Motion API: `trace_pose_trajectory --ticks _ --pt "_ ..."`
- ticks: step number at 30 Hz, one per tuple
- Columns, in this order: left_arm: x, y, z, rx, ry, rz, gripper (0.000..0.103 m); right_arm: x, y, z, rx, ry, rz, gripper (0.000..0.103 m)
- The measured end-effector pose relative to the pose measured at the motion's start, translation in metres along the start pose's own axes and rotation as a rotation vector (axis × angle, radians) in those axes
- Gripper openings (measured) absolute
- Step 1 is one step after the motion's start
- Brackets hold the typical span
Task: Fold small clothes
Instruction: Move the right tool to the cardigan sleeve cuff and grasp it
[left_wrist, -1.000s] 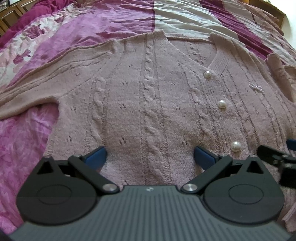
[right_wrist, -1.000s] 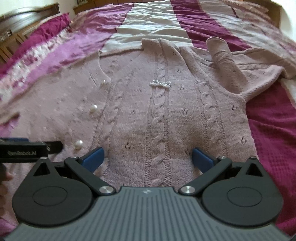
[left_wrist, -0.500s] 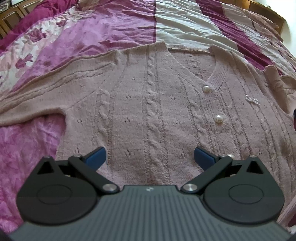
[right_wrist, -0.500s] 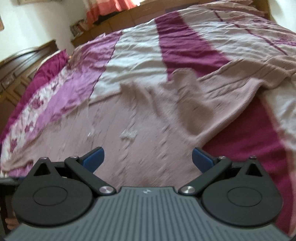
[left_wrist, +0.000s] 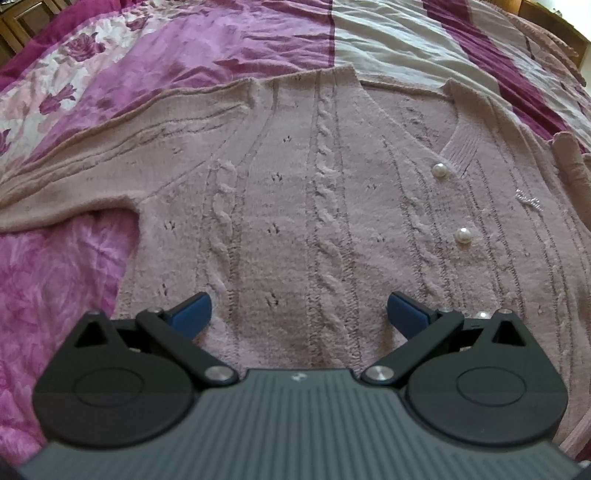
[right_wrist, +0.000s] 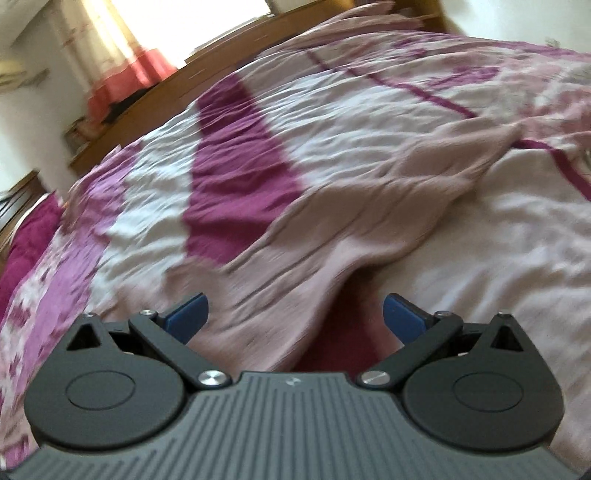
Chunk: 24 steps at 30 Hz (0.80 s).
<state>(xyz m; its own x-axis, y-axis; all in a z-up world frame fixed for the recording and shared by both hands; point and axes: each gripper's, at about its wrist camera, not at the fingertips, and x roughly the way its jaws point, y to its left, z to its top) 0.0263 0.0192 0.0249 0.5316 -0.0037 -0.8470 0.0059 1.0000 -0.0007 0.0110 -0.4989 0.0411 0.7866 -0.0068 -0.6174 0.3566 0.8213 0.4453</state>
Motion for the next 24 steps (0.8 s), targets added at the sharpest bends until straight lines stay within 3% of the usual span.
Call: trace_pose_trajectory --ticks 9,23,24 --pt "0.009 -0.003 -0.002 0.007 0.024 0.026 0.103 0.032 -0.055 0.032 0.142 -0.043 -0.054 0.103" --pt "0.012 -0.006 -0.005 0.015 0.022 0.044 0.103 0.072 -0.091 0.065 0.296 -0.114 0.014 0.103" --pt "0.013 -0.007 -0.005 0.017 0.021 0.045 0.103 0.073 -0.091 0.066 0.298 -0.12 0.012 0.098"
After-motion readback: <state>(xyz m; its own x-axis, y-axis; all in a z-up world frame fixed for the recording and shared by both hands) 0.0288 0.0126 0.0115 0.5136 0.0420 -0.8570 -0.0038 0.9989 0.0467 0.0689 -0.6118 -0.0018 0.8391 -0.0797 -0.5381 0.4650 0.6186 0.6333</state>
